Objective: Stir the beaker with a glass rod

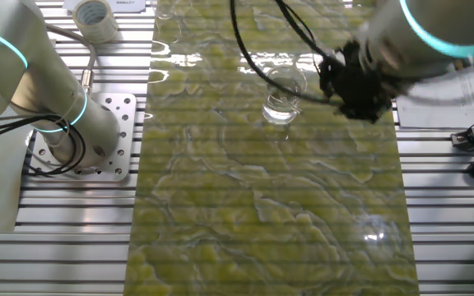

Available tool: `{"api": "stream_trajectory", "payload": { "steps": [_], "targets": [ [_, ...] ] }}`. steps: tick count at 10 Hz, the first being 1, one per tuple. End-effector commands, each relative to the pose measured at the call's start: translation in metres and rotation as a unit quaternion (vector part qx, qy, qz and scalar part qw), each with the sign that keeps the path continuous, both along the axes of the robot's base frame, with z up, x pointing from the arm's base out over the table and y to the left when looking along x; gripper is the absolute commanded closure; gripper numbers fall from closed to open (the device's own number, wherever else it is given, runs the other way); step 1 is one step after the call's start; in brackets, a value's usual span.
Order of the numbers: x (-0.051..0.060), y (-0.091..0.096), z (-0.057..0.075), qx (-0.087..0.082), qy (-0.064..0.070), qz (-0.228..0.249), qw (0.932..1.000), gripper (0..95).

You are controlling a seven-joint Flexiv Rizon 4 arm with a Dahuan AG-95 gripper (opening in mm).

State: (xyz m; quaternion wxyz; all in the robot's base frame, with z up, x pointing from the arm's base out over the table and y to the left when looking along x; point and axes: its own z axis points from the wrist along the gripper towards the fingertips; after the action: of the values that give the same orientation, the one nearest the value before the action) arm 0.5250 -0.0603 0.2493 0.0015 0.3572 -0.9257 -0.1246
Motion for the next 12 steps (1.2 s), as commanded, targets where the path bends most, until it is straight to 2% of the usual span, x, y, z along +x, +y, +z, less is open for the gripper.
{"api": "stream_trajectory", "payload": {
  "steps": [1,3,4,6,7,8,9,11,12],
  "targets": [
    [-0.003,-0.006,-0.001,0.01,-0.002,-0.002,0.9999,57.0],
    [-0.007,-0.009,0.002,0.018,-0.001,-0.005,0.9998,57.0],
    [-0.012,-0.011,0.004,0.028,0.008,-0.037,0.9989,57.0],
    [-0.018,-0.013,0.002,0.035,0.011,-0.044,0.9983,57.0],
    [-0.019,-0.013,0.003,0.044,0.014,-0.05,0.9977,57.0],
    [-0.02,-0.012,0.004,0.058,0.022,-0.061,0.9962,57.0],
    [-0.022,-0.01,0.007,0.066,0.036,-0.064,0.9951,57.0],
    [-0.023,-0.009,0.009,0.071,0.044,-0.066,0.9944,57.0],
    [-0.024,-0.009,0.009,0.079,0.049,-0.07,0.9932,57.0]
  ]
}}
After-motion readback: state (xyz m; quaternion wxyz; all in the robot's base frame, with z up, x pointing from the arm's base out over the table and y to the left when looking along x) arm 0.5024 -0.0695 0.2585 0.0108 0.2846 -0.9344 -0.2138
